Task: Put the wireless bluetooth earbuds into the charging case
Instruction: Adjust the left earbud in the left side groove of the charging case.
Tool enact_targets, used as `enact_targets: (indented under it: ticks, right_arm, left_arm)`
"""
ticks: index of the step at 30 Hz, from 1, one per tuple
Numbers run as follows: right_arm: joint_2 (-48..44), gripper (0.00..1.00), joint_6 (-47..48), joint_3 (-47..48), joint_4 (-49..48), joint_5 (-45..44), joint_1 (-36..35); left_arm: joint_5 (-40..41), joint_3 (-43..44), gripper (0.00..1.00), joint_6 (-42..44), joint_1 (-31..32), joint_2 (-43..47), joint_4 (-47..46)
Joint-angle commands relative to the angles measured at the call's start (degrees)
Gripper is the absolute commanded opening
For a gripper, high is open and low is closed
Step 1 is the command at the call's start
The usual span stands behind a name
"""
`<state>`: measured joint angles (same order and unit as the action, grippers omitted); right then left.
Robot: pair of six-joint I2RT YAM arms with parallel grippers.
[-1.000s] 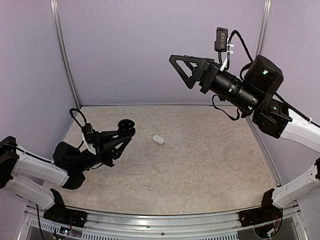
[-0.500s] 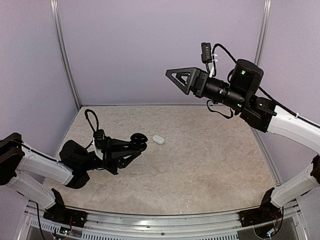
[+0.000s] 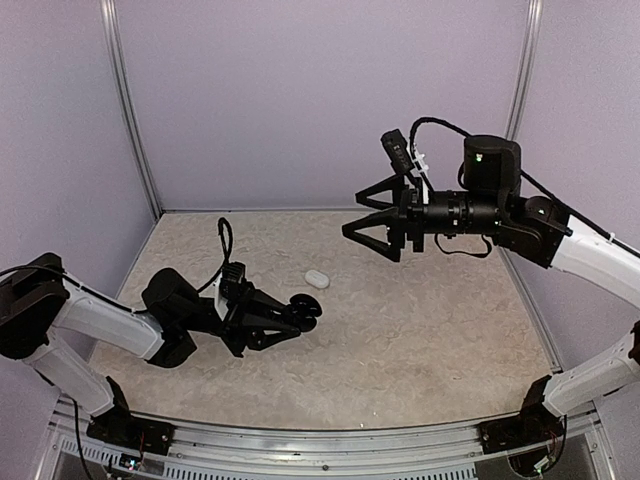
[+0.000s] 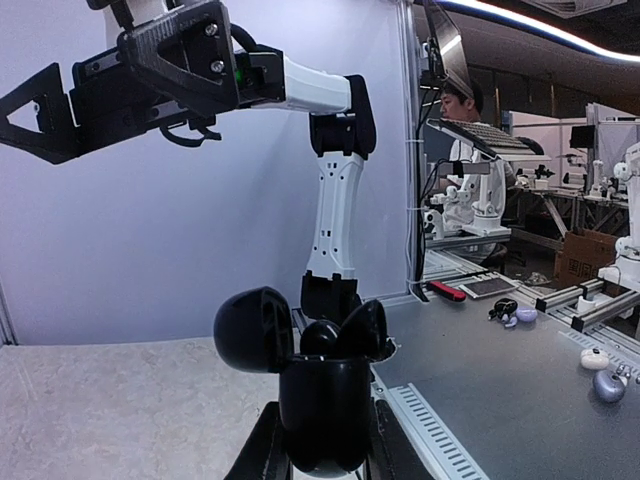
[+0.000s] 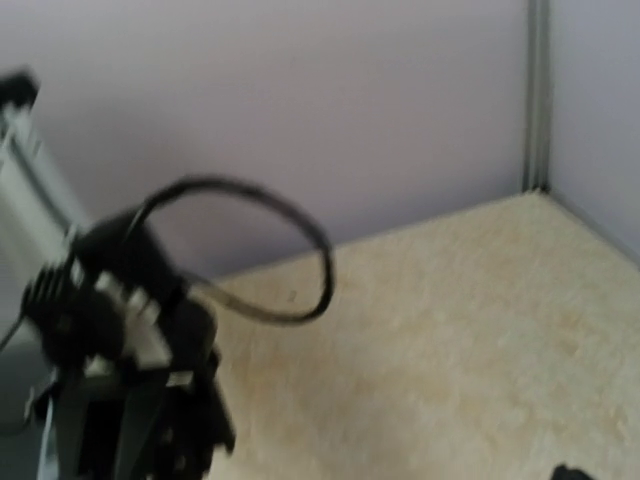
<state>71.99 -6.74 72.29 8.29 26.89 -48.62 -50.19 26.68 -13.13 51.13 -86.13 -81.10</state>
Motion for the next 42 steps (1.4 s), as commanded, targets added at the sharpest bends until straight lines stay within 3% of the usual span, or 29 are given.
enact_targets:
  ticks: [1, 7, 14, 26, 42]
  right_arm:
    - [1.4, 0.99, 8.9, 2.3, 11.1, 2.2, -3.6]
    - [6.7, 0.99, 14.7, 7.2, 20.4, -2.2, -11.2]
    - [9.9, 1.0, 18.3, 10.7, 24.2, -5.2, -15.0]
    - [13.3, 0.99, 14.8, 13.3, 23.3, -7.7, -16.2]
    - [14.3, 0.98, 12.1, 13.3, 23.0, -12.9, -16.2]
  left_arm:
    - [-1.0, 1.8, 0.02, -1.1, -0.4, -0.6, 1.4]
    - [-0.9, 2.9, 0.02, -1.1, -0.4, -1.4, 3.1]
    - [-1.1, 2.9, 0.02, -1.1, 0.1, -1.5, 3.1]
    - [4.4, 2.3, 0.02, 5.0, 1.4, 0.8, 8.1]
    - [5.7, 2.4, 0.02, 8.5, 2.5, 1.9, 11.3]
